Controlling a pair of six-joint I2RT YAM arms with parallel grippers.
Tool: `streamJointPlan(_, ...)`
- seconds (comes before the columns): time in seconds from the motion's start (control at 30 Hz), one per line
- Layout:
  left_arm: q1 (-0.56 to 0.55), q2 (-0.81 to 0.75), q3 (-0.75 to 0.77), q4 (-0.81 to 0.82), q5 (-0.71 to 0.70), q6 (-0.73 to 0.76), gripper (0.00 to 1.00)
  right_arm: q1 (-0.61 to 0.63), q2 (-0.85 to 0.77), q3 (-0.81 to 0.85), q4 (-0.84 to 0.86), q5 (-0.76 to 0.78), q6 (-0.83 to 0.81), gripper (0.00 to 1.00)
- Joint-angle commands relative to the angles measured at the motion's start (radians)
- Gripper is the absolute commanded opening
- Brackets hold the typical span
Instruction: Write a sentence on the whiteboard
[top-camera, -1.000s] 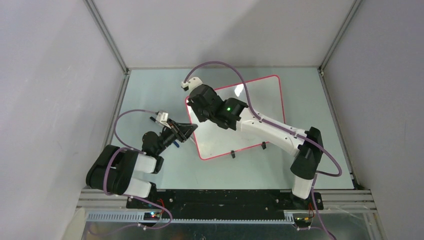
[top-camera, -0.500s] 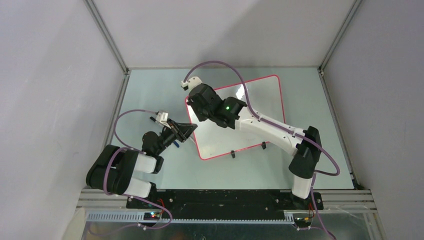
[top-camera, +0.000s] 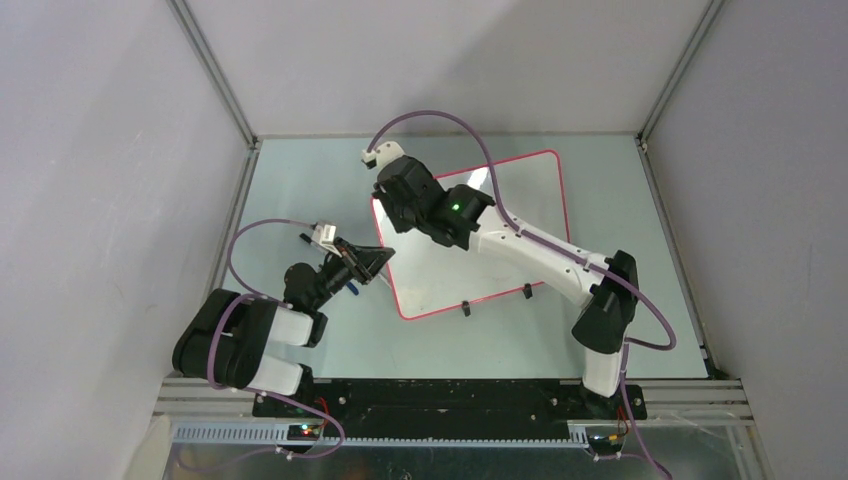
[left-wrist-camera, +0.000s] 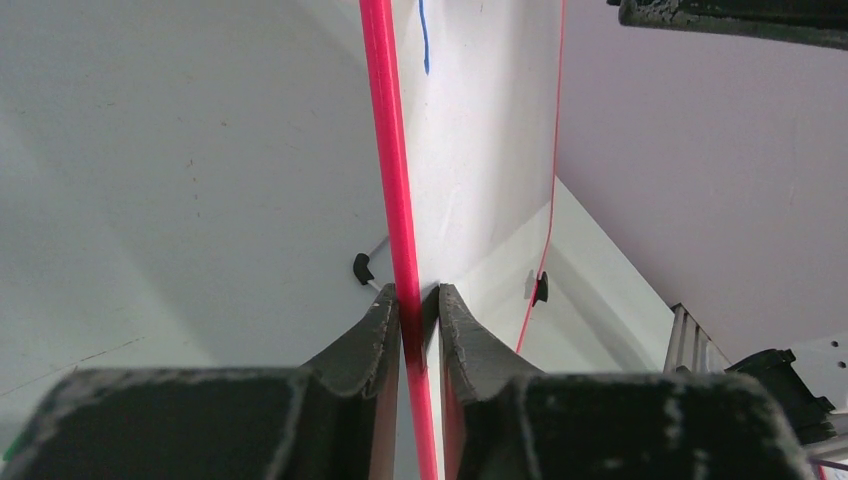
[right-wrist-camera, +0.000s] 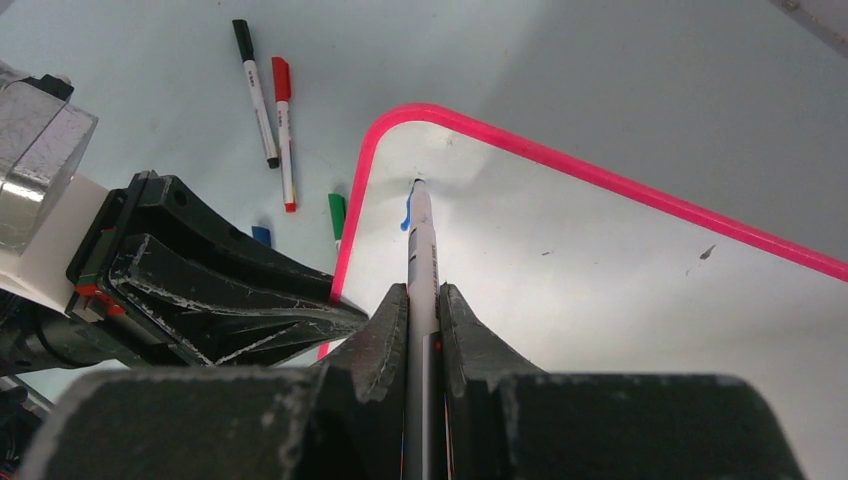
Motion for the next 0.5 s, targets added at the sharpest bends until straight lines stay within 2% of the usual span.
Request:
streamJointPlan(0.0, 0.001, 0.002, 0.000, 0.070, 0.021, 0.020, 0.16, -0.015, 0.019, 0.058, -0.012, 0.028, 0.004, 0.00)
streamJointPlan(0.47, 0.003, 0.005, 0.000, 0.076, 0.023, 0.018, 0.16, -0.033, 0.031, 0.095, -0.030, 0.033, -0.001, 0.00)
